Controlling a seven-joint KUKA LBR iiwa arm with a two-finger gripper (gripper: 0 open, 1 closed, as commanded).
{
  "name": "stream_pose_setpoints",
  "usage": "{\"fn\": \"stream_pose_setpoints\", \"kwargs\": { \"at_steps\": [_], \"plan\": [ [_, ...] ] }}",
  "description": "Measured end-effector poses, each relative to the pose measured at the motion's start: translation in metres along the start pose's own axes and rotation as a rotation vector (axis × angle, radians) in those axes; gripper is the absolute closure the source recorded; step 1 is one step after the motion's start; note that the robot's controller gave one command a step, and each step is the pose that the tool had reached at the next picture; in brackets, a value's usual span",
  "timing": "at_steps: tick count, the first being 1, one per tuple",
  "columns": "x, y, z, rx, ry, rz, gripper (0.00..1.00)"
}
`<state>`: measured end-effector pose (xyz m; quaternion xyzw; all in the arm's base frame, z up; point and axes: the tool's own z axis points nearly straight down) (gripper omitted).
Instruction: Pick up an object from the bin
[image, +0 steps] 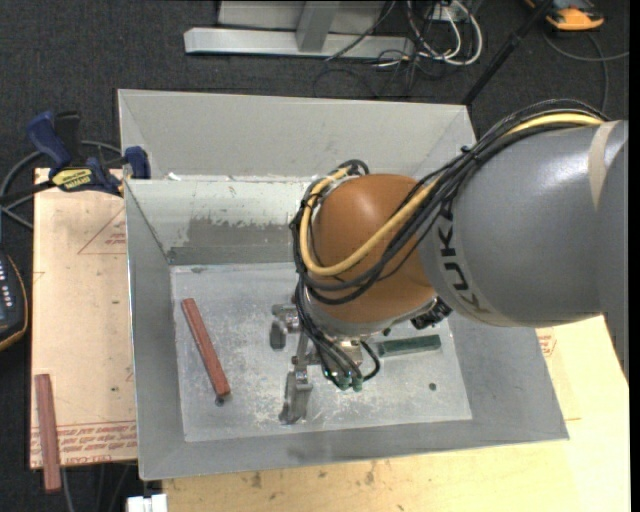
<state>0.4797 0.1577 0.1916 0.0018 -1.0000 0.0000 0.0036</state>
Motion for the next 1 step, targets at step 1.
{"fn": "stream_pose_setpoints", "kwargs": {
  "at_steps": [1],
  "plan": [
    [-0.0174,-0.1073,0.0987,0.004,0.000,0.077,0.00]
  ]
}}
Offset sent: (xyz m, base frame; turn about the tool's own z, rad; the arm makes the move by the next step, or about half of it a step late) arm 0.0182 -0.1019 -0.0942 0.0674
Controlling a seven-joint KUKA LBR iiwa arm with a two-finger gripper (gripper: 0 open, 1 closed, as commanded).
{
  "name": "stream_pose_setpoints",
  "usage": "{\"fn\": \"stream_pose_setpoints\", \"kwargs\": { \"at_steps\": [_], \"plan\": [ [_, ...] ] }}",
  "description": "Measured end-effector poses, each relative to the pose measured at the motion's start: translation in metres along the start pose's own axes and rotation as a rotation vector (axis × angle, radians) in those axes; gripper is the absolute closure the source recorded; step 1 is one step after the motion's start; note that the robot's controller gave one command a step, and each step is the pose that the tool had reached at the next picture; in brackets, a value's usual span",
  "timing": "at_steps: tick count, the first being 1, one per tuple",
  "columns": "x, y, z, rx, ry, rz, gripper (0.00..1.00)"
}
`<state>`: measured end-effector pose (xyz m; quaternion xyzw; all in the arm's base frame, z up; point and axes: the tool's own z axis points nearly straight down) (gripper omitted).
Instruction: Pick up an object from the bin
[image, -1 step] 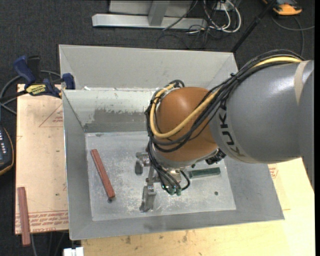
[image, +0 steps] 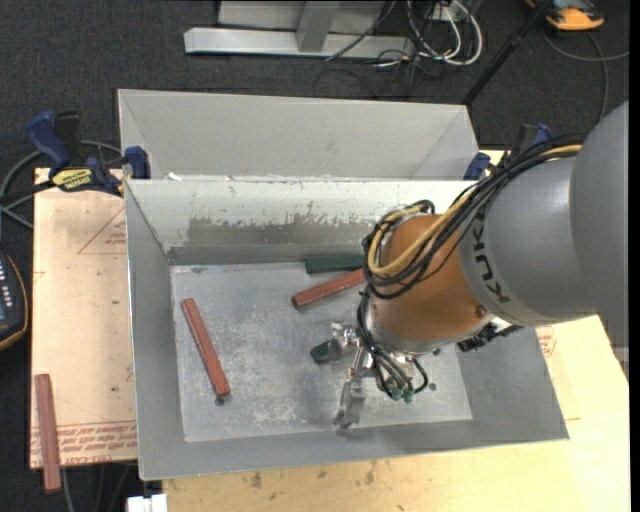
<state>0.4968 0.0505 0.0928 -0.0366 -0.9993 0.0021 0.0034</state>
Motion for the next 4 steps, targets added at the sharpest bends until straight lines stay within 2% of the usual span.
{"fn": "stream_pose_setpoints", "kwargs": {
  "at_steps": [1,2,3,4],
  "plan": [
    [-0.074,0.028,0.003,-0.007,-0.009,0.177,0.00],
    [-0.114,-0.029,0.020,-0.006,-0.015,0.043,0.00],
    [-0.114,-0.028,0.019,-0.007,-0.016,0.042,1.00],
    [-0.080,-0.041,-0.086,-0.006,-0.016,0.068,1.00]
  ]
}}
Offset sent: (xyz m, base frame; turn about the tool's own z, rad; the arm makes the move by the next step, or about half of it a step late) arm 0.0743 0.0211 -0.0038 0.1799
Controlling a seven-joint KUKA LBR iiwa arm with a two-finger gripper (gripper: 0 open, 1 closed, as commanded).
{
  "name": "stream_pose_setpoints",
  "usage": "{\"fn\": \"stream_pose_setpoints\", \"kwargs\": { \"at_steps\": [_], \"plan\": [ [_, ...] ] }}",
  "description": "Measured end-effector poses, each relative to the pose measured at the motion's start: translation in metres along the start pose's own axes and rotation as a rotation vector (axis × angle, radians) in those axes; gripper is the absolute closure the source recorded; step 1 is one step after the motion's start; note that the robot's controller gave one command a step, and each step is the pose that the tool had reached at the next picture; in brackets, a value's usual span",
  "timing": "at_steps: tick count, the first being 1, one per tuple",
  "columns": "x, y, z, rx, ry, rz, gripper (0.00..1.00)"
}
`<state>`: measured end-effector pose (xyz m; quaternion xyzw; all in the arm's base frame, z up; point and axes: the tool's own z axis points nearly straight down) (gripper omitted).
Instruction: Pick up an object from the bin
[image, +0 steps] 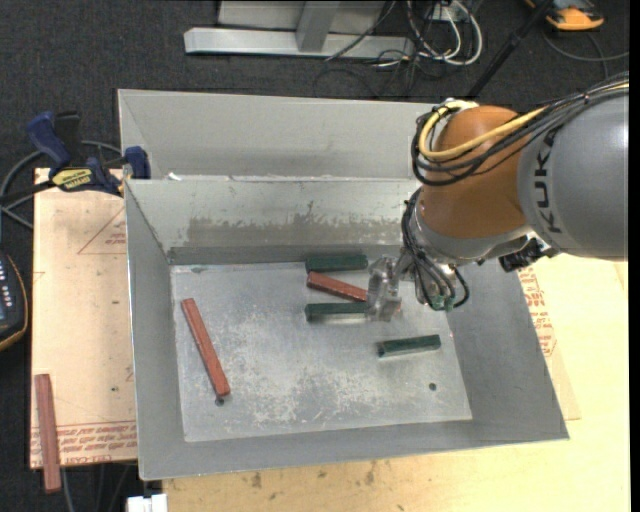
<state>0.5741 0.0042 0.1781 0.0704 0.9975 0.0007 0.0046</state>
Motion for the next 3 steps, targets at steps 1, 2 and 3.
{"fn": "stream_pose_setpoints", "kwargs": {
  "at_steps": [1,2,3],
  "plan": [
    [0.001,0.000,0.005,0.000,0.007,0.001,0.00],
    [-0.057,-0.011,0.100,0.002,0.008,0.101,0.00],
    [-0.056,-0.011,0.096,0.001,0.008,0.102,1.00]
  ]
}}
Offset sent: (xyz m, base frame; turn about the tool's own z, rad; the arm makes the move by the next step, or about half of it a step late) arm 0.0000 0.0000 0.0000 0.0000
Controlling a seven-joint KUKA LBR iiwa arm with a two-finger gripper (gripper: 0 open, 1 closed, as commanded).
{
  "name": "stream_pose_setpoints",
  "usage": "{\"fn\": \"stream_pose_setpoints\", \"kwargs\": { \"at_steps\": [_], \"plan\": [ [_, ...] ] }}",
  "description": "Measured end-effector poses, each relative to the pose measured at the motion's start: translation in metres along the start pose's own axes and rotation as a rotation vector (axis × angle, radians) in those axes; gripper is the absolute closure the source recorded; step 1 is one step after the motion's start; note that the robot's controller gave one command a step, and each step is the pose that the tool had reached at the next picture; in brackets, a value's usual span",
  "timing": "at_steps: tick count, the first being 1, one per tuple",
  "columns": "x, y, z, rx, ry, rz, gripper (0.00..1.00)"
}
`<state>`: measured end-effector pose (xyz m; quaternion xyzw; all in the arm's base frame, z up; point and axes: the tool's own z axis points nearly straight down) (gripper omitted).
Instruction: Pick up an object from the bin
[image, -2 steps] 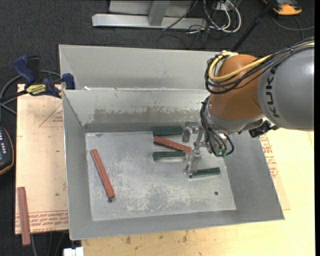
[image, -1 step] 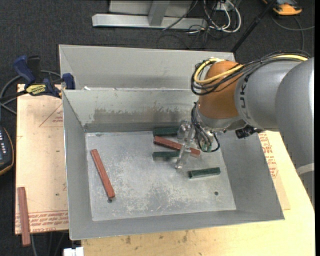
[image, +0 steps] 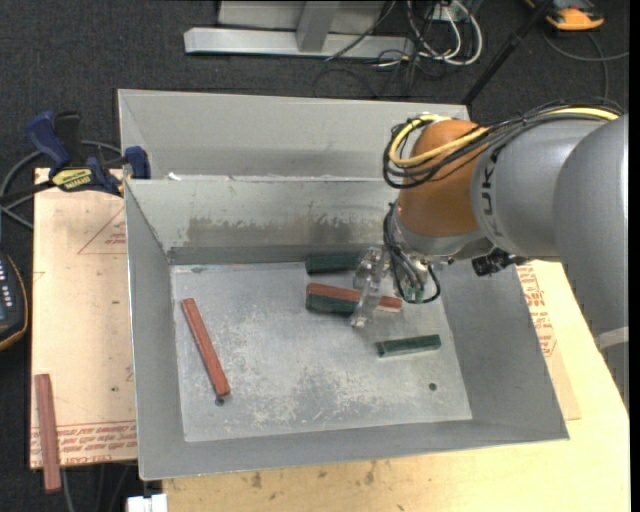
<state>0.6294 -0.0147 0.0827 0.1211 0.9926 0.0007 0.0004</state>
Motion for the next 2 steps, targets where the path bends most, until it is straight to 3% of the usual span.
{"fn": "stream_pose_setpoints", "kwargs": {
  "at_steps": [1,2],
  "plan": [
    [0.031,-0.013,0.009,-0.005,-0.011,0.385,1.00],
    [0.034,-0.078,-0.206,-0.001,-0.011,0.398,1.00]
  ]
}}
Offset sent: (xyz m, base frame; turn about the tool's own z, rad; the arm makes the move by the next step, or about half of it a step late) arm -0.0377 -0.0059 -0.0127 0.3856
